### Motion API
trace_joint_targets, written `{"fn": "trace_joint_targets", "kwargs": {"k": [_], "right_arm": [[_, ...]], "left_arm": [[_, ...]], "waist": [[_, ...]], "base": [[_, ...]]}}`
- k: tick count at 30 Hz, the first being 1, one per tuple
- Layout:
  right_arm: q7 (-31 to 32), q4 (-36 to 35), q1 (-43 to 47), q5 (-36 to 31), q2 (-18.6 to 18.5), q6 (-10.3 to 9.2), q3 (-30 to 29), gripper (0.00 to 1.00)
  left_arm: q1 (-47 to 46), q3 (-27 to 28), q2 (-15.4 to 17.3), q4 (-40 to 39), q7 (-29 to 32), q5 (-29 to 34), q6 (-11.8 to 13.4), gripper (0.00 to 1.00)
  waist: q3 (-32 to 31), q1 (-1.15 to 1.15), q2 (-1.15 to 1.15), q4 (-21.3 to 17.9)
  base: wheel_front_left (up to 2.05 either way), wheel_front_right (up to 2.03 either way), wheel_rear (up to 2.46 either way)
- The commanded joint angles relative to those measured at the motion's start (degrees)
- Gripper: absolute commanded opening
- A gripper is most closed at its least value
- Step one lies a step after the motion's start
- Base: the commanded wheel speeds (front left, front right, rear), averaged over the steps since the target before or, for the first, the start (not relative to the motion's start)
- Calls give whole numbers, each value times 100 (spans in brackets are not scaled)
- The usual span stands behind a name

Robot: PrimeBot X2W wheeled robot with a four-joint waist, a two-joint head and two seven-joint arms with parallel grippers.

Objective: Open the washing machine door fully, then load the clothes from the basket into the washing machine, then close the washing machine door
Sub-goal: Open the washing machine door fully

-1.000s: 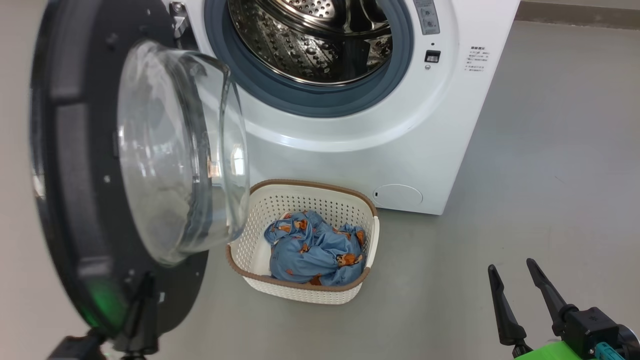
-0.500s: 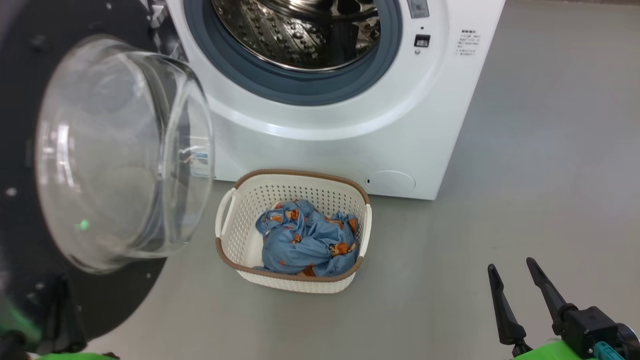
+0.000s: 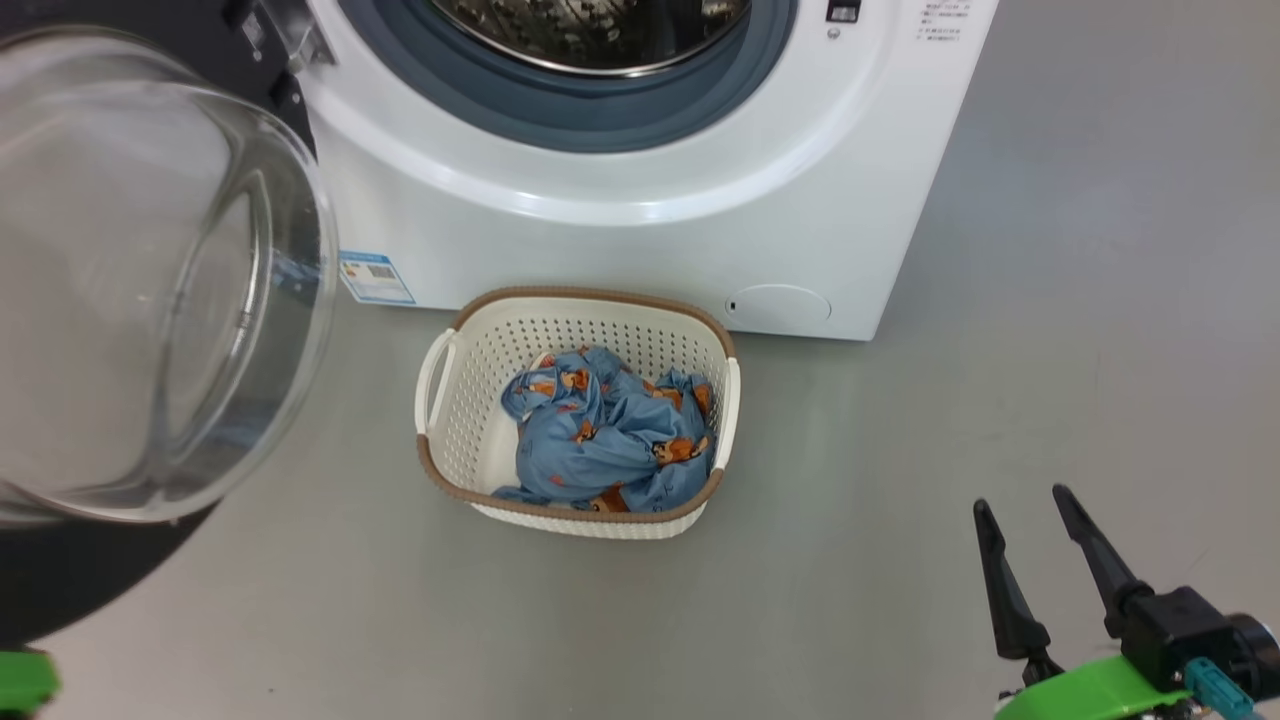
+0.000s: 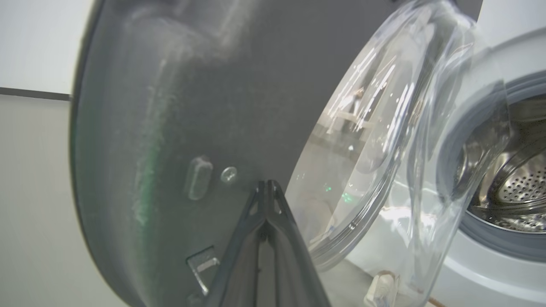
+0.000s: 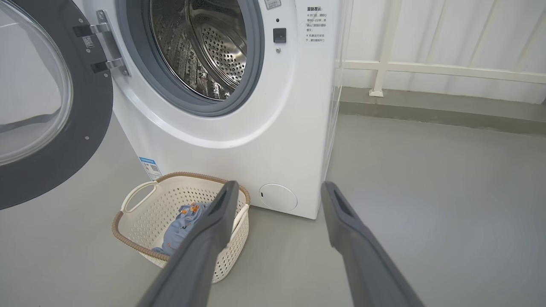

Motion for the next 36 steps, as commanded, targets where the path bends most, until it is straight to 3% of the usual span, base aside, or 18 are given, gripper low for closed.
{"fn": "trace_joint_targets", "kwargs": {"k": [1, 6, 19, 33, 36], "right_arm": [[-68, -149, -202, -84, -50, 51, 166, 100], [-68, -137, -285, -61, -50, 51, 155, 100], [-68, -60, -385, -26, -50, 51, 212, 100], [-68, 23, -273, 220, -50, 51, 220, 100], [-68, 30, -251, 248, -50, 51, 234, 100]], "left_arm": [[-240, 336, 307, -74, -29, -124, 6, 0], [-558, 753, 454, 253, -29, -52, -181, 0], [-952, 961, 592, 625, -29, 581, -431, 0], [-39, 538, -226, -862, -29, 929, -460, 0], [129, 403, -311, -1076, -29, 962, -460, 8]], "waist": [[62, 0, 0, 9], [166, 0, 0, 15], [154, 0, 0, -51], [-310, 0, 0, -160], [-366, 0, 0, -199]], "base": [[0, 0, 0], [0, 0, 0], [0, 0, 0], [0, 0, 0], [0, 0, 0]]}}
